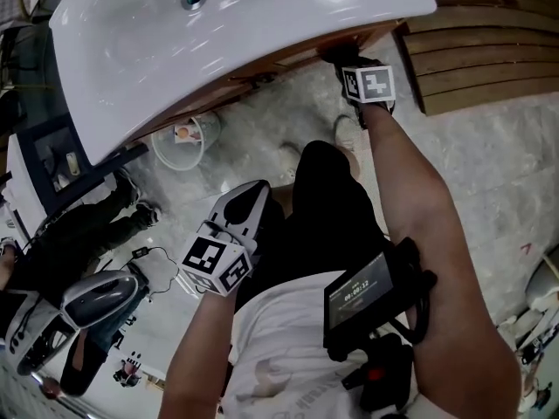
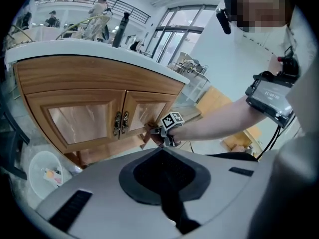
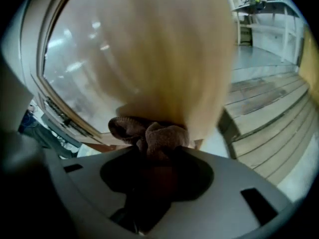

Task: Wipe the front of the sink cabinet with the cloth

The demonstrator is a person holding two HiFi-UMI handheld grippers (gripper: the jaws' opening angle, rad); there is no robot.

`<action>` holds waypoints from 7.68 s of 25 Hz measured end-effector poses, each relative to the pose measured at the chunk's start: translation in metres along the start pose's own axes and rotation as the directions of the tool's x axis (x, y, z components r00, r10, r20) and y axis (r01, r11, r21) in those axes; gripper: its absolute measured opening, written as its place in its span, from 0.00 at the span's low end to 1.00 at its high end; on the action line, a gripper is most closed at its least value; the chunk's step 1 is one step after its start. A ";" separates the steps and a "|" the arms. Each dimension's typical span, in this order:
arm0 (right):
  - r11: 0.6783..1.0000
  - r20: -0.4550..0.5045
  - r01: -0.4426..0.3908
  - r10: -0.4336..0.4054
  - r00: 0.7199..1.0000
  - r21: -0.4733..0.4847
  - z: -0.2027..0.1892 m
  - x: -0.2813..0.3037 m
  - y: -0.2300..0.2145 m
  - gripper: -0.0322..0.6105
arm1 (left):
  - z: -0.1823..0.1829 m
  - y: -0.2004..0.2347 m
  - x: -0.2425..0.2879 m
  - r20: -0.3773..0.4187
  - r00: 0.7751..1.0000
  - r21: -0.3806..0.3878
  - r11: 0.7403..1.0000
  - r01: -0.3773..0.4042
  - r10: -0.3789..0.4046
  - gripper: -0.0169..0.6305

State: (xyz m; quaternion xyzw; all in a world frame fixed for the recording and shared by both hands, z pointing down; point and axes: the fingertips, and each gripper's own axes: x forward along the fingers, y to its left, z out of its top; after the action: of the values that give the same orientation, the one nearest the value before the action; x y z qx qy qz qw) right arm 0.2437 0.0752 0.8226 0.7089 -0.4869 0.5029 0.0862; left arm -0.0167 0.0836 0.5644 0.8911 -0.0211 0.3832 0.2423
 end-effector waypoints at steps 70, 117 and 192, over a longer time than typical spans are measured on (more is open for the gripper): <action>0.879 -0.018 -0.436 0.441 0.897 -0.195 0.071 -0.083 0.458 0.28 | -0.083 0.085 -0.225 0.243 0.920 -0.423 0.887 -0.185 0.308 0.04; 0.997 -0.046 -0.069 0.070 0.996 0.017 0.035 -0.054 0.274 0.28 | -0.072 0.115 -0.223 0.241 0.921 -0.329 0.918 -0.219 0.306 0.04; 0.991 0.101 0.006 -0.020 0.995 0.134 -0.004 0.049 0.276 0.27 | -0.122 0.162 -0.224 0.190 0.924 -0.376 0.894 -0.245 0.333 0.04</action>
State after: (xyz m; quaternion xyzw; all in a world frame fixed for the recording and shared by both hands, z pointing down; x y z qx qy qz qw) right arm 0.0276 -0.0935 0.7621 0.7409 -0.4514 0.4970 0.0171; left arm -0.2926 -0.0381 0.5487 0.8624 -0.2513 0.2902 0.3300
